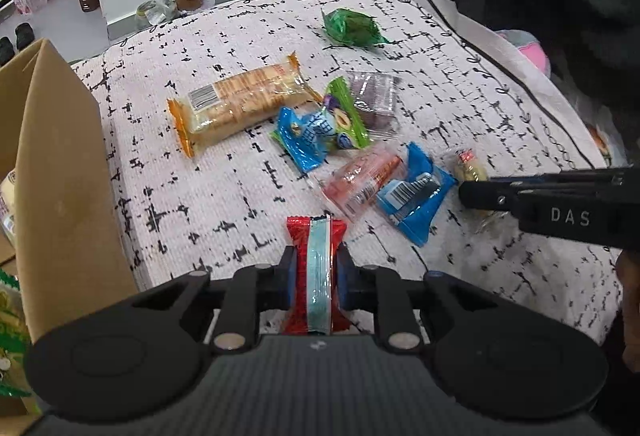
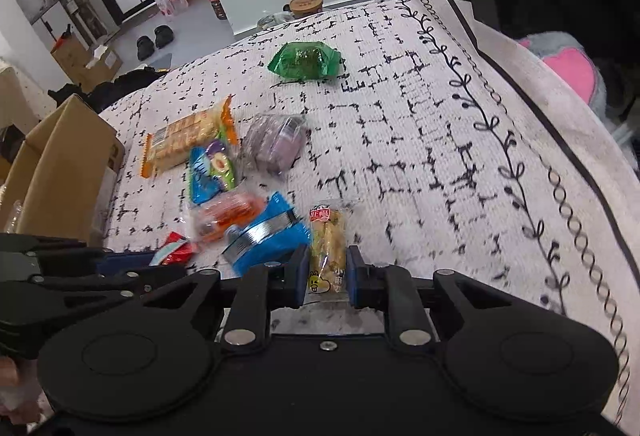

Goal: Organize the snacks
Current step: 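Carry both bars over the box and open both tools to drop them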

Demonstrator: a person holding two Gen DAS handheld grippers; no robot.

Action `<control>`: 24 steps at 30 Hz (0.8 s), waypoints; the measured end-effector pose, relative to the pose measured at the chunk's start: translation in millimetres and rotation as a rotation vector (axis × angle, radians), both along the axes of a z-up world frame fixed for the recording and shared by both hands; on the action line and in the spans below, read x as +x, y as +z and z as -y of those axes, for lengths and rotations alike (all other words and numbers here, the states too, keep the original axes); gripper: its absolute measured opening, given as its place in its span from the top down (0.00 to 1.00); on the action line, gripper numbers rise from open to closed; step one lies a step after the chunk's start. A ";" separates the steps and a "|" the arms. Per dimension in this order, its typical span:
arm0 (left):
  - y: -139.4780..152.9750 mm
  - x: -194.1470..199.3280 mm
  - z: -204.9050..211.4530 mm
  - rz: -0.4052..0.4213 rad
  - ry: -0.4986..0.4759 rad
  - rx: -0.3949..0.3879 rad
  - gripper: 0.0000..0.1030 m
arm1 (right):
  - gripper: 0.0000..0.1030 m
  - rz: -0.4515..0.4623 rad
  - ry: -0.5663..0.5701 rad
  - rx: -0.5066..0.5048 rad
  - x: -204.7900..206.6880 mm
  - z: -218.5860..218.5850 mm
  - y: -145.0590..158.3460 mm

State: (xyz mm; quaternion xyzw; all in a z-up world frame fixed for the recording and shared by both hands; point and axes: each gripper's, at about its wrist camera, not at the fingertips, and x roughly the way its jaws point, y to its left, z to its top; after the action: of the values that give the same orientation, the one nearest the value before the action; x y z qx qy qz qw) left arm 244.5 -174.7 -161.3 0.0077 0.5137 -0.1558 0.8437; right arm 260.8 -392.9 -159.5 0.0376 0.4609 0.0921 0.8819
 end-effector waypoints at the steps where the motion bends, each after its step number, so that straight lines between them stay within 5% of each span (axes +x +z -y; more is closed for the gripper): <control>1: 2.0 -2.0 -0.6 0.006 -0.002 -0.002 0.82 | 0.81 0.000 -0.005 0.005 -3.0 -1.0 1.1; 24: 78.1 -11.7 -58.4 0.209 0.132 -0.076 0.82 | 0.81 0.154 0.041 -0.017 -16.8 -59.1 60.1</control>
State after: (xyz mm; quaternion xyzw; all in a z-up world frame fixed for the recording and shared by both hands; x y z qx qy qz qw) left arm 232.8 -116.2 -83.2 -0.0422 0.4161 -0.1176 0.9007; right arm 244.0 -333.8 -99.4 0.0135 0.3930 0.1090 0.9130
